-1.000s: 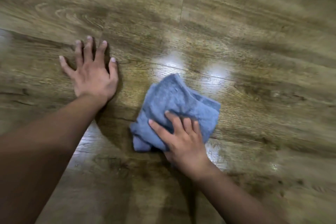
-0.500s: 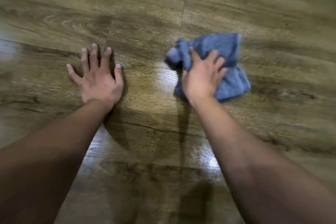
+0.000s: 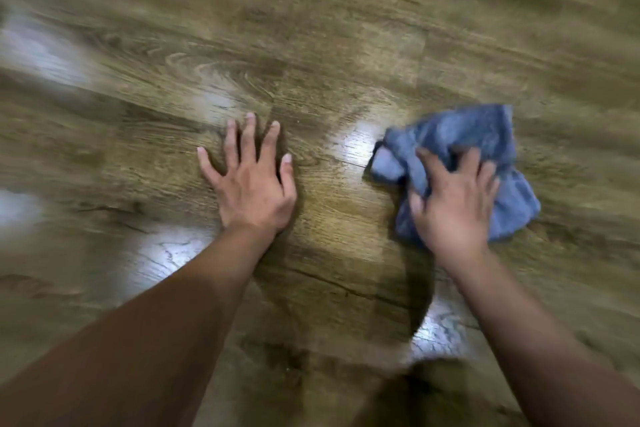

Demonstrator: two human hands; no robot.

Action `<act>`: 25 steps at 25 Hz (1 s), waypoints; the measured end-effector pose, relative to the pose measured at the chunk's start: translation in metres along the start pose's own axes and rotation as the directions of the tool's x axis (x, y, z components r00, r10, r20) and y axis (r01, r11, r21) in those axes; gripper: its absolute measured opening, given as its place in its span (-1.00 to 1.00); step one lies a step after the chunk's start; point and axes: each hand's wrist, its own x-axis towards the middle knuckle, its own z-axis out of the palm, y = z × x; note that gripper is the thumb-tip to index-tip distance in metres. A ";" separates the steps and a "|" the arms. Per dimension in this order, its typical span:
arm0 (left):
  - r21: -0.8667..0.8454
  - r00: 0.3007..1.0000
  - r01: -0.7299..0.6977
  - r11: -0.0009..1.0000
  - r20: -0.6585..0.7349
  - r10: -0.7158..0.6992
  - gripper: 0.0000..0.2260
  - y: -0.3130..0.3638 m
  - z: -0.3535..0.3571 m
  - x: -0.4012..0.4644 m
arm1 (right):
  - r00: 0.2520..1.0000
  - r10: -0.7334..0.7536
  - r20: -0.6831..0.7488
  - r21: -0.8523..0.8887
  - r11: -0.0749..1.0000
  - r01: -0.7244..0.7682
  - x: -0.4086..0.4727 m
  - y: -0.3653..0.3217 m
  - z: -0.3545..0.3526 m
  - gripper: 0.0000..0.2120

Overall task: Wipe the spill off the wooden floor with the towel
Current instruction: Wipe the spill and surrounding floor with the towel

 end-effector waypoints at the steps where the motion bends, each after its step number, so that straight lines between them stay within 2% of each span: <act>1: 0.002 1.000 0.001 1.000 0.001 -0.001 -0.48 -0.001 0.000 0.000 | 0.998 0.063 -0.020 -0.018 0.998 -0.063 0.034 -0.010 0.003 -0.52; 3: 0.011 1.000 -0.005 1.000 -0.008 0.006 -0.48 0.000 0.000 -0.002 | 0.990 0.138 -0.032 -0.011 0.990 -0.138 0.092 -0.038 0.009 -0.57; 5: 0.011 1.000 -0.013 1.000 -0.003 0.013 -0.47 0.000 -0.001 -0.001 | 0.993 0.120 0.010 -0.004 0.993 -0.120 0.118 -0.072 0.015 -0.56; 7: -0.053 1.000 -0.008 0.999 -0.017 0.007 -0.47 -0.001 -0.003 -0.001 | 0.999 -0.019 0.043 0.011 1.000 0.019 0.104 -0.106 0.016 -0.52; 9: -0.188 0.998 0.006 0.982 -0.056 -0.016 -0.44 -0.002 -0.007 -0.002 | 0.984 -0.170 0.058 0.024 0.985 0.169 0.062 -0.122 0.011 -0.49; 11: -0.279 0.995 0.000 0.960 -0.097 -0.028 -0.41 -0.003 -0.010 -0.005 | 0.950 -0.302 0.080 0.065 0.953 0.298 0.022 -0.109 0.002 -0.46; 13: -0.277 0.995 -0.011 0.961 -0.103 -0.018 -0.37 -0.003 -0.010 -0.005 | 0.921 -0.378 0.090 0.079 0.925 0.372 -0.002 -0.073 -0.001 -0.41; 15: -0.238 0.996 -0.015 0.971 -0.089 -0.006 -0.32 -0.003 -0.008 -0.005 | 0.939 -0.333 0.083 0.032 0.943 0.332 0.003 -0.039 -0.004 -0.38; 17: -0.192 0.998 -0.013 0.981 -0.069 0.000 -0.29 -0.002 -0.007 -0.004 | 0.988 -0.142 0.065 -0.012 0.990 0.143 0.031 -0.031 -0.002 -0.45; 19: -0.165 0.998 -0.015 0.986 -0.057 0.006 -0.26 -0.002 -0.006 -0.003 | 0.999 0.050 0.016 -0.038 0.998 -0.049 0.070 -0.050 0.004 -0.53; 20: -0.166 0.998 -0.017 0.986 -0.056 0.008 -0.25 -0.002 -0.005 -0.003 | 0.995 0.099 0.010 -0.027 0.995 -0.099 0.087 -0.065 0.007 -0.54; 22: -0.181 0.998 -0.022 0.983 -0.068 0.010 -0.26 -0.001 -0.006 -0.004 | 0.997 0.059 0.045 0.012 0.998 -0.059 0.107 -0.098 0.010 -0.52; 25: -0.234 0.995 -0.033 0.972 -0.102 0.010 -0.27 -0.002 -0.009 -0.005 | 0.978 -0.189 0.091 0.025 0.982 0.187 0.085 -0.128 0.012 -0.47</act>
